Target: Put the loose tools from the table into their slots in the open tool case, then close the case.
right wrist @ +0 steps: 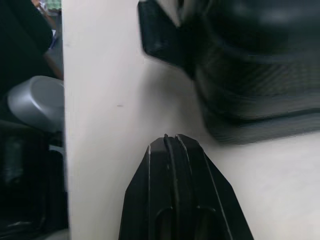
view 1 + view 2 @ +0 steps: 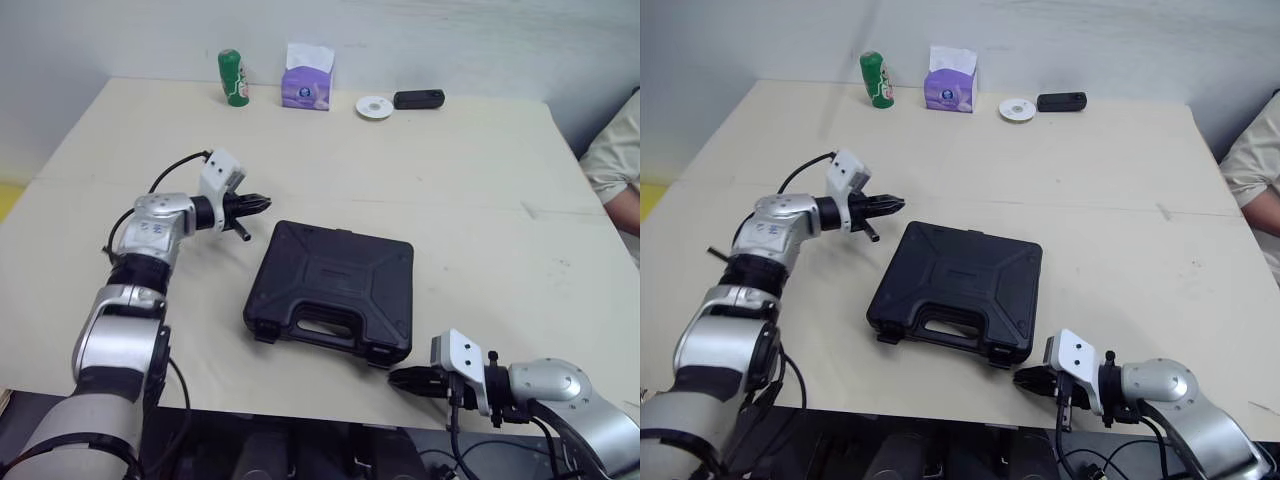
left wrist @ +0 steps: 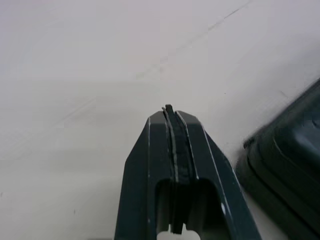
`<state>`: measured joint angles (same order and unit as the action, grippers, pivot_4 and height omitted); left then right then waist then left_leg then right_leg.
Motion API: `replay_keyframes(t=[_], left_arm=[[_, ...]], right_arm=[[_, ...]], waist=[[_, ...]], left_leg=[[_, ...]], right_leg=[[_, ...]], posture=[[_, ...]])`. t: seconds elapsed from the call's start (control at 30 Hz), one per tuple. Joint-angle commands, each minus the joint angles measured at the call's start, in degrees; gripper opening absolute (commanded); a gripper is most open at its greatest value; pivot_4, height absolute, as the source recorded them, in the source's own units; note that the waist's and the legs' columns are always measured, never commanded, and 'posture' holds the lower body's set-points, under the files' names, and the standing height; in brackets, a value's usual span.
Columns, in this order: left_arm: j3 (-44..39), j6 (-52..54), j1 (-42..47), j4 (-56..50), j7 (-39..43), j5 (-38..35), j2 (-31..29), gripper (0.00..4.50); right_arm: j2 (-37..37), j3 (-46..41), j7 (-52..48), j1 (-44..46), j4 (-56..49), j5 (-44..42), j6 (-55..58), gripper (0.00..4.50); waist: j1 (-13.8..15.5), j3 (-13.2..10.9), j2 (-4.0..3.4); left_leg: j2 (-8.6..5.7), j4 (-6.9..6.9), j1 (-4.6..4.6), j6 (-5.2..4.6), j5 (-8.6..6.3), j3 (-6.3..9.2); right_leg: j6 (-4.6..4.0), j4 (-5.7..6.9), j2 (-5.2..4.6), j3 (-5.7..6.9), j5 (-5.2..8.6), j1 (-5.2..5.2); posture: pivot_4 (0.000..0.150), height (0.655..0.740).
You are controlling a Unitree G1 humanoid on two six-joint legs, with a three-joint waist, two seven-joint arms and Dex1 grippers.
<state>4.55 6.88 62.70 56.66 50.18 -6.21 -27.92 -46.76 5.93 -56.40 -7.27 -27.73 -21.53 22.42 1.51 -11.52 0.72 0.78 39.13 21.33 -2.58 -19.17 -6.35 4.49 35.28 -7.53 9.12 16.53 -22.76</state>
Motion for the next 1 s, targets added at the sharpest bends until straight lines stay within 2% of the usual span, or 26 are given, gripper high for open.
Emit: replay_keyframes(t=[0.03,0.23,0.43,0.57,0.77,1.0], left_arm=[[0.6,-5.7,3.4,5.6,1.9,2.7,1.3,0.04],[2.5,-8.8,3.6,8.5,9.1,5.8,2.5,0.04],[2.8,-8.4,-0.5,3.1,20.4,4.8,1.3,0.04],[3.1,-7.3,-3.9,-1.5,24.3,5.0,-1.0,0.04],[2.2,-2.2,-10.0,-13.8,26.6,3.0,-3.8,0.04],[-0.2,6.8,-15.5,-29.9,26.2,-1.5,-7.7,0.04]], right_arm=[[0.9,-0.2,0.7,1.1,0.4,0.8,-1.3,0.00],[1.9,-1.4,3.2,3.0,4.0,4.7,-4.9,0.00],[2.2,-3.2,3.7,6.8,8.0,5.0,-6.7,0.00],[1.4,-3.1,3.5,9.8,12.1,7.1,-8.7,0.00],[-0.5,-2.5,1.4,13.6,20.0,10.9,-12.7,0.00],[-2.7,-4.8,0.0,11.8,19.6,9.8,-12.6,0.00]], waist=[[-0.2,0.0,0.02],[-0.4,0.0,0.04],[-0.5,0.0,0.12],[-0.3,0.0,0.12],[-0.8,0.0,0.12],[-0.3,0.0,0.12]], left_leg=[[0.01,0.00,0.01,0.00,0.00,0.00],[0.02,0.02,-0.09,0.00,0.04,-0.11],[0.01,0.05,-0.09,-0.01,0.04,-0.11],[0.01,0.11,-0.03,-0.02,0.04,-0.04],[0.02,0.11,-0.04,-0.03,0.06,-0.03],[0.01,0.12,-0.03,-0.04,0.06,0.02]], right_leg=[[0.00,-0.02,0.01,0.01,0.00,0.00],[0.00,0.13,0.03,0.03,0.00,-0.01],[0.00,0.17,-0.05,-0.04,0.00,-0.01],[0.00,0.15,-0.05,-0.05,0.00,-0.01],[-0.01,0.19,-0.06,-0.05,0.00,-0.01],[-0.01,0.20,-0.11,-0.03,0.00,0.02]], posture=[[0.150,0.7316],[0.150,0.7316],[0.150,0.7316],[0.150,0.7316],[0.150,0.7316],[0.150,0.7316]])
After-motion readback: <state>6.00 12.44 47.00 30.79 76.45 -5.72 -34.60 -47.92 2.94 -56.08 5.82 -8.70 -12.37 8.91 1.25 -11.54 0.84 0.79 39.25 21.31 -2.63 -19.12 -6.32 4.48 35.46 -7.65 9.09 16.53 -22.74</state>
